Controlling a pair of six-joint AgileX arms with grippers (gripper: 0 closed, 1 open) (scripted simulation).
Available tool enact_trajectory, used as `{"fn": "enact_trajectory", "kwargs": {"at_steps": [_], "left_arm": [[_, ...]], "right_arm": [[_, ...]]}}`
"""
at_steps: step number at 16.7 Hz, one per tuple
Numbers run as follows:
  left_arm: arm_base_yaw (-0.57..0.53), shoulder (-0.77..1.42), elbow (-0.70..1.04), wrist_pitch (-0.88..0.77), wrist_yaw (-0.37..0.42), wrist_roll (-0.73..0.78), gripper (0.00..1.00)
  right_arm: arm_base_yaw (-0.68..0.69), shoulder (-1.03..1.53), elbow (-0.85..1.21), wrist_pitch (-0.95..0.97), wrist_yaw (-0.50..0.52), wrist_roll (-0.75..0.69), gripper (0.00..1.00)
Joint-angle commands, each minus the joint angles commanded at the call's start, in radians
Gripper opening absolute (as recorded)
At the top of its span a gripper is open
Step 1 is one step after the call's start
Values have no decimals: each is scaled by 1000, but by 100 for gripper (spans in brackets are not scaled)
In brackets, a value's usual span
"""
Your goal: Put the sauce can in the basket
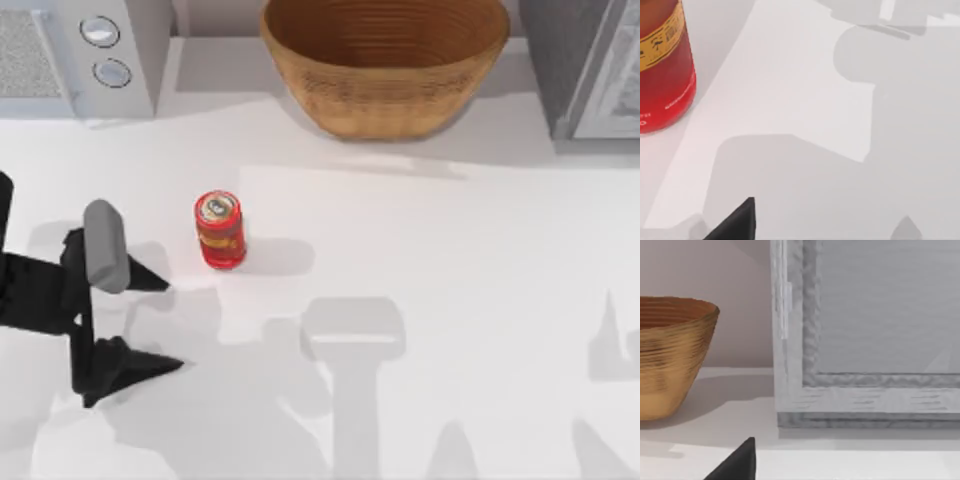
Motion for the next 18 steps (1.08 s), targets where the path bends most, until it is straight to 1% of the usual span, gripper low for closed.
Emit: {"fn": "enact_trajectory", "kwargs": {"at_steps": [6, 15, 18], "left_arm": [[22, 197, 148, -30, 150, 121, 100], [65, 470, 391, -30, 448, 285, 100], [78, 542, 452, -29, 531, 327, 100]], "right_arm": [[0, 0, 0, 0, 0, 0, 100], [0, 0, 0, 0, 0, 0, 100], [0, 0, 0, 0, 0, 0, 100]]}}
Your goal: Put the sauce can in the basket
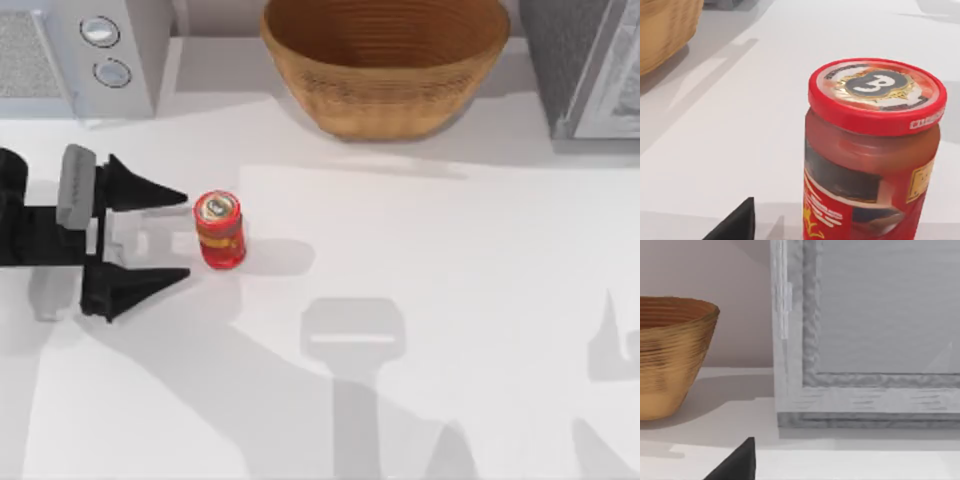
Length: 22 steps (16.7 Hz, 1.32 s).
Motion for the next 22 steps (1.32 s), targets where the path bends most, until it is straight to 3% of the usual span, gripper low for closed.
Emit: {"fn": "enact_trajectory", "kwargs": {"at_steps": [3, 12, 16, 22], "left_arm": [[6, 40, 29, -2, 41, 23, 100], [-1, 39, 24, 31, 39, -6, 100], [-15, 57, 0, 218, 39, -154, 100], [-68, 82, -84, 699, 18, -523, 100]], "right_arm": [[0, 0, 0, 0, 0, 0, 100], [0, 0, 0, 0, 0, 0, 100], [0, 0, 0, 0, 0, 0, 100], [0, 0, 0, 0, 0, 0, 100]]}}
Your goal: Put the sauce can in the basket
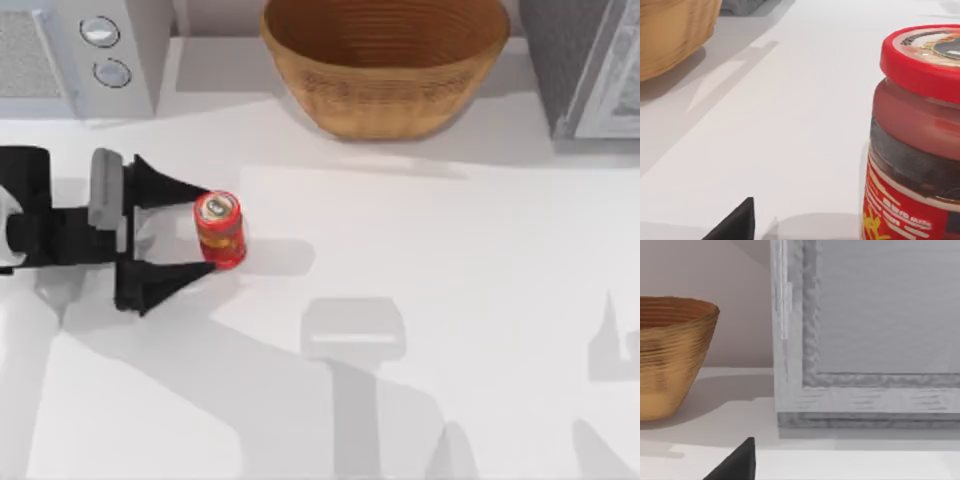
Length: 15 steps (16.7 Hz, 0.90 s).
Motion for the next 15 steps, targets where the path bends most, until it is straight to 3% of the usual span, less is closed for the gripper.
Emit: {"fn": "enact_trajectory", "kwargs": {"at_steps": [4, 7, 14, 15], "left_arm": [[-53, -3, -67, 318, -35, -254, 100], [-91, -15, -101, 462, -65, -383, 100], [-108, -21, -112, 510, -79, -428, 100], [-108, -21, -112, 510, -79, -428, 92]], "right_arm": [[0, 0, 0, 0, 0, 0, 100], [0, 0, 0, 0, 0, 0, 100], [0, 0, 0, 0, 0, 0, 100], [0, 0, 0, 0, 0, 0, 100]]}}
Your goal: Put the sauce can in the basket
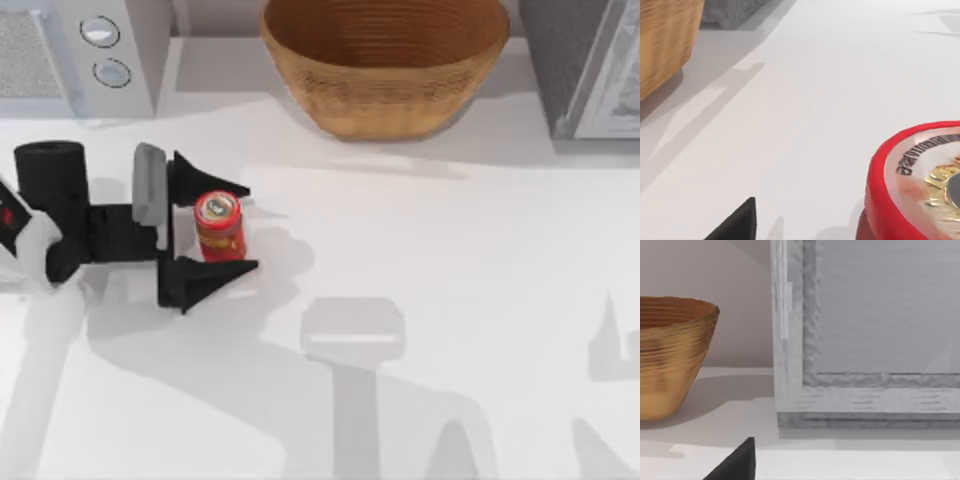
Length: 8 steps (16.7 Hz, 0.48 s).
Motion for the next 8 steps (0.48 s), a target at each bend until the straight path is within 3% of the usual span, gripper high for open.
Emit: {"fn": "enact_trajectory", "kwargs": {"at_steps": [8], "left_arm": [[0, 0, 0, 0, 0, 0, 32]], "right_arm": [[0, 0, 0, 0, 0, 0, 100]]}}
